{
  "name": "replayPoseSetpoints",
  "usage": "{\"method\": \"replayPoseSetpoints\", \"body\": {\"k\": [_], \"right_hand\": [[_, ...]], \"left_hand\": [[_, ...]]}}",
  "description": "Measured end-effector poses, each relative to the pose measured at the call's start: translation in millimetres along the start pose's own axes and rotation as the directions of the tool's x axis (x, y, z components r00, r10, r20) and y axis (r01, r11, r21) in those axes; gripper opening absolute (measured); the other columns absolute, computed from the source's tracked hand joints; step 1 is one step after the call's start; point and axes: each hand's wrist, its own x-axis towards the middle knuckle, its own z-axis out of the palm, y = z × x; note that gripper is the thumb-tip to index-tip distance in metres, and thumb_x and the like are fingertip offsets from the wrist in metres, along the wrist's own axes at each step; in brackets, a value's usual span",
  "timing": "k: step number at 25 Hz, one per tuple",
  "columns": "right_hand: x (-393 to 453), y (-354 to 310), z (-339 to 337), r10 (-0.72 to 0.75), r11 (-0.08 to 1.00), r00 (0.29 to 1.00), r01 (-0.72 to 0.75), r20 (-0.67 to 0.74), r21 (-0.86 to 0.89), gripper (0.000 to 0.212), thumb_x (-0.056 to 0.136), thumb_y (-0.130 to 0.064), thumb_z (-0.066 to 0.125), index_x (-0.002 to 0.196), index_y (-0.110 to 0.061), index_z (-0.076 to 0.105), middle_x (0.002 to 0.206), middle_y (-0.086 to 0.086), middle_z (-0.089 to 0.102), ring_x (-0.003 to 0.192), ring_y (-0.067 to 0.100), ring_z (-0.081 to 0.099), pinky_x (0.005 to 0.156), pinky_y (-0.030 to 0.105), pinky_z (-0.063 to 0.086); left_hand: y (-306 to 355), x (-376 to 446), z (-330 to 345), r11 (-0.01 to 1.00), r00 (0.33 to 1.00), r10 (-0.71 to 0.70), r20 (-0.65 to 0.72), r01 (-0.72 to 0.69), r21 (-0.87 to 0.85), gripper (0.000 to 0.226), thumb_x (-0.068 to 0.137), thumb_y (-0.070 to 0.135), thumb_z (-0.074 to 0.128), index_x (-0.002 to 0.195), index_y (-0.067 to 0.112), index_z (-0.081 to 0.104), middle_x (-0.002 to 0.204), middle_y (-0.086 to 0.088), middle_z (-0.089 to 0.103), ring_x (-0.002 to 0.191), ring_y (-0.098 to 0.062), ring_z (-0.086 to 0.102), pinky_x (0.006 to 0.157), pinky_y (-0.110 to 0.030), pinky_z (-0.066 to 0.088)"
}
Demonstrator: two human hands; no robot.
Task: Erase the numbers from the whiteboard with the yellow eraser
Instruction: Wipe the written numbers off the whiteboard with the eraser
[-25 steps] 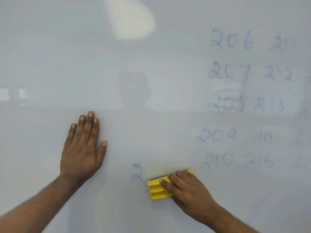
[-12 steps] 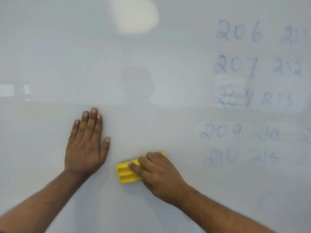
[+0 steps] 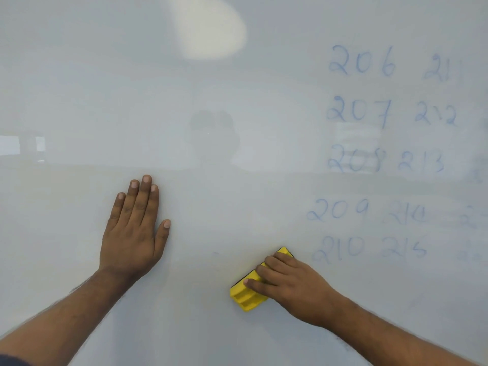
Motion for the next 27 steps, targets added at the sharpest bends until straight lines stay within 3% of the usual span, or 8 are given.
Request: {"method": "replayPoseSetpoints", "body": {"k": [3,7,11,13,16,21,27], "right_hand": [[13,4,-5,-0.001,1.0,1.0,0.001,-0.015,-0.03,0.041,0.093,-0.014,0.057,0.133,-0.021,0.052,0.109,-0.001,0.057,0.095,0.024,0.05,0.089,0.035,0.041],[81,12,-19,0.081,0.997,0.984,-0.081,-0.159,0.006,0.041,0.09,-0.015,0.06,0.131,-0.017,0.056,0.102,0.006,0.059,0.09,0.029,0.051,0.078,0.039,0.041],[137,48,-58,0.248,0.969,0.929,-0.237,-0.276,0.071,0.052,0.081,-0.025,0.071,0.13,-0.013,0.059,0.105,0.011,0.061,0.092,0.033,0.054,0.078,0.041,0.044],[141,64,-79,0.365,0.931,0.861,-0.329,-0.355,0.158,0.054,0.082,-0.028,0.071,0.131,-0.012,0.059,0.107,0.011,0.061,0.093,0.034,0.056,0.079,0.043,0.046],[127,82,-108,0.463,0.886,0.762,-0.413,-0.453,0.211,0.056,0.083,-0.032,0.07,0.134,-0.014,0.058,0.11,0.009,0.061,0.097,0.03,0.055,0.081,0.038,0.041],[74,107,-138,0.481,0.868,0.759,-0.483,-0.439,0.116,0.056,0.084,-0.034,0.068,0.135,-0.015,0.056,0.112,0.008,0.06,0.098,0.03,0.054,0.08,0.038,0.039],[5,147,-172,0.576,0.799,0.704,-0.592,-0.415,0.105,0.061,0.083,-0.046,0.058,0.135,-0.014,0.055,0.109,0.007,0.06,0.096,0.027,0.051,0.078,0.04,0.043]], "left_hand": [[3,0,-2,1.0,0.999,-0.019,0.027,0.019,0.003,0.069,0.102,0.038,0.03,0.16,0.0,0.016,0.17,-0.012,0.01,0.159,-0.027,0.007,0.129,-0.044,0.006],[6,0,-11,1.0,0.999,-0.021,0.046,0.02,0.019,0.068,0.103,0.036,0.032,0.159,0.001,0.02,0.17,-0.013,0.015,0.158,-0.028,0.011,0.129,-0.045,0.01],[-2,3,-29,0.998,0.993,0.035,0.11,-0.04,0.046,0.067,0.103,0.038,0.031,0.16,0.004,0.02,0.17,-0.01,0.016,0.158,-0.025,0.014,0.128,-0.042,0.012],[-5,5,-38,0.998,0.99,0.035,0.134,-0.042,0.051,0.066,0.104,0.039,0.029,0.16,0.004,0.021,0.17,-0.009,0.016,0.158,-0.024,0.015,0.129,-0.041,0.011],[-7,16,-50,0.999,0.99,0.006,0.139,-0.013,0.048,0.067,0.105,0.041,0.028,0.161,0.007,0.018,0.171,-0.008,0.014,0.158,-0.022,0.012,0.128,-0.04,0.011],[17,67,-65,0.998,0.992,0.066,0.107,-0.068,0.016,0.067,0.106,0.043,0.026,0.162,0.008,0.015,0.171,-0.006,0.011,0.159,-0.021,0.007,0.129,-0.04,0.009],[85,134,-59,0.995,0.995,0.098,0.029,-0.097,-0.028,0.068,0.106,0.047,0.024,0.162,0.008,0.017,0.171,-0.005,0.012,0.158,-0.021,0.009,0.129,-0.039,0.007]]}}
